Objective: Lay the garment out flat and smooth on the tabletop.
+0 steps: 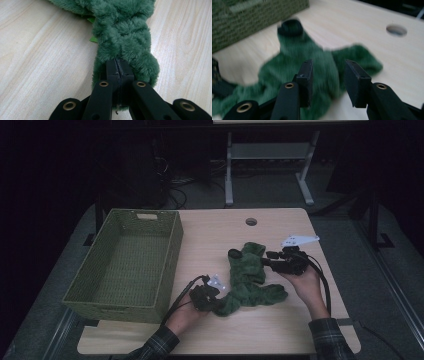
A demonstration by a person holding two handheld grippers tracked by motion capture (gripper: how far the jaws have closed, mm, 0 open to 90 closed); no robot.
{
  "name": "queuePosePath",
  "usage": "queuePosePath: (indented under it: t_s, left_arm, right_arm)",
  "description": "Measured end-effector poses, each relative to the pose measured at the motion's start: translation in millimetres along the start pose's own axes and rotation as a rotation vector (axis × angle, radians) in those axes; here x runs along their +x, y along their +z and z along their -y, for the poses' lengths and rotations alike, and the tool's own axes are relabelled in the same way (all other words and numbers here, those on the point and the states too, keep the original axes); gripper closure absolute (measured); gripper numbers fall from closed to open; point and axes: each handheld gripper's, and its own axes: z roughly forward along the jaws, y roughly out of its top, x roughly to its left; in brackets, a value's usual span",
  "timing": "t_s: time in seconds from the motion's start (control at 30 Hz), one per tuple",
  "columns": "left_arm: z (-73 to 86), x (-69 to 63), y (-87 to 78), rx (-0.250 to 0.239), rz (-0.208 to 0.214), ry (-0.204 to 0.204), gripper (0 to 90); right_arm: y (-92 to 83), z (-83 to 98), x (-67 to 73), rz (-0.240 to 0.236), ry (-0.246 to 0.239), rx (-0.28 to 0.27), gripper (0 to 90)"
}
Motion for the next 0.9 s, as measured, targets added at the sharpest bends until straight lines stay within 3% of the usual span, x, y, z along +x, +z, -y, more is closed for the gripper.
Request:
queuePosePath:
  t_s: [0.3, 0.4, 0.47, 0.57, 0.77, 0.9]
  left_arm:
    - [0.1, 0.8, -0.4, 0.004, 0.007, -0.007, 88.9]
    - [-1.4, 1.9, -3.4, -0.008, 0.013, -0.024, 78.7]
    - [-4.6, 3.4, -11.9, -0.033, 0.02, -0.029, 67.9]
    - [-12.6, 4.6, -29.6, -0.13, 0.031, -0.063, 60.9]
    - [-37.8, 17.8, -46.5, -0.214, -0.054, -0.06, 54.0]
    - [-59.5, 33.6, -45.0, -0.236, -0.117, -0.032, 51.7]
  right_arm:
    - [3.3, 48.6, -1.1, -0.054, 0.076, 0.1, 56.3]
    - [7.7, 54.1, -0.5, -0.07, 0.084, 0.108, 56.3]
    - [10.3, 54.1, 1.4, -0.074, 0.082, 0.121, 55.5]
    - [15.6, 54.1, 1.5, -0.088, 0.089, 0.129, 53.2]
    - [24.6, 51.7, 3.5, -0.095, 0.085, 0.159, 50.8]
    - [29.8, 51.4, 3.9, -0.086, 0.076, 0.172, 60.3]
